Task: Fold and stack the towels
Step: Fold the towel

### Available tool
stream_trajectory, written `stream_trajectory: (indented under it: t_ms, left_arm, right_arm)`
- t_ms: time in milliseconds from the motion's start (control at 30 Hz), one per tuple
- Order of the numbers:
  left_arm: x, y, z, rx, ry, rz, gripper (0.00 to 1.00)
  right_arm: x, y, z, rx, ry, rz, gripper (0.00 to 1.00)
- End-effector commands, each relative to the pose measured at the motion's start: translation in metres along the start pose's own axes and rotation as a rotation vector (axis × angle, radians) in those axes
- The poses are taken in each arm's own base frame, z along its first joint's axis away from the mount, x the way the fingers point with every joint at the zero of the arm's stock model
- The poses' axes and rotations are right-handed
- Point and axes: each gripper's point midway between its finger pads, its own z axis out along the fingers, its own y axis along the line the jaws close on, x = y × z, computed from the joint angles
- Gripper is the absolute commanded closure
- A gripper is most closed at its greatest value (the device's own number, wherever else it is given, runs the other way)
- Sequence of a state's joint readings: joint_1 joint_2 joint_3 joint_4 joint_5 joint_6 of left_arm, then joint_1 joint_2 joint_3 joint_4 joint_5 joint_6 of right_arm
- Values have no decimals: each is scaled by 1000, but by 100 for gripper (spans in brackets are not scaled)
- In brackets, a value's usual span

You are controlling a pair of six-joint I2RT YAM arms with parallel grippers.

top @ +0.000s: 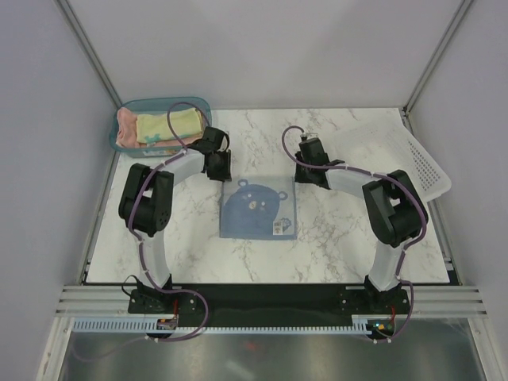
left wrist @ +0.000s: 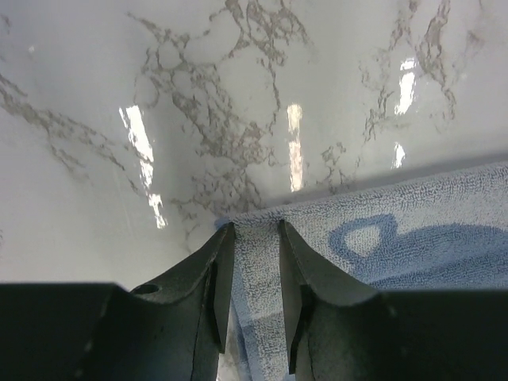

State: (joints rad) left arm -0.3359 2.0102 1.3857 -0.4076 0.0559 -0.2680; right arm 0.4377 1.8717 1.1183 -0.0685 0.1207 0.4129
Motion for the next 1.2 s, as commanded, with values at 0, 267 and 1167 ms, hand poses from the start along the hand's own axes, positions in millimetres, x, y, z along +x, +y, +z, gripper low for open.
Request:
stream_trajectory:
  t_ms: [0, 267, 1167]
  left_arm:
    - [19, -6, -17, 16, 38, -100, 63]
    - [-14, -1, -52, -16, -62, -33, 47]
    - [-11, -4, -24, 346, -6, 248, 45]
  right_arm:
    - [-28, -5, -1, 4, -43, -52, 74]
    - [-52, 32, -36, -178, -20, -37, 66]
    - [-31, 31, 10, -626, 274, -365, 44]
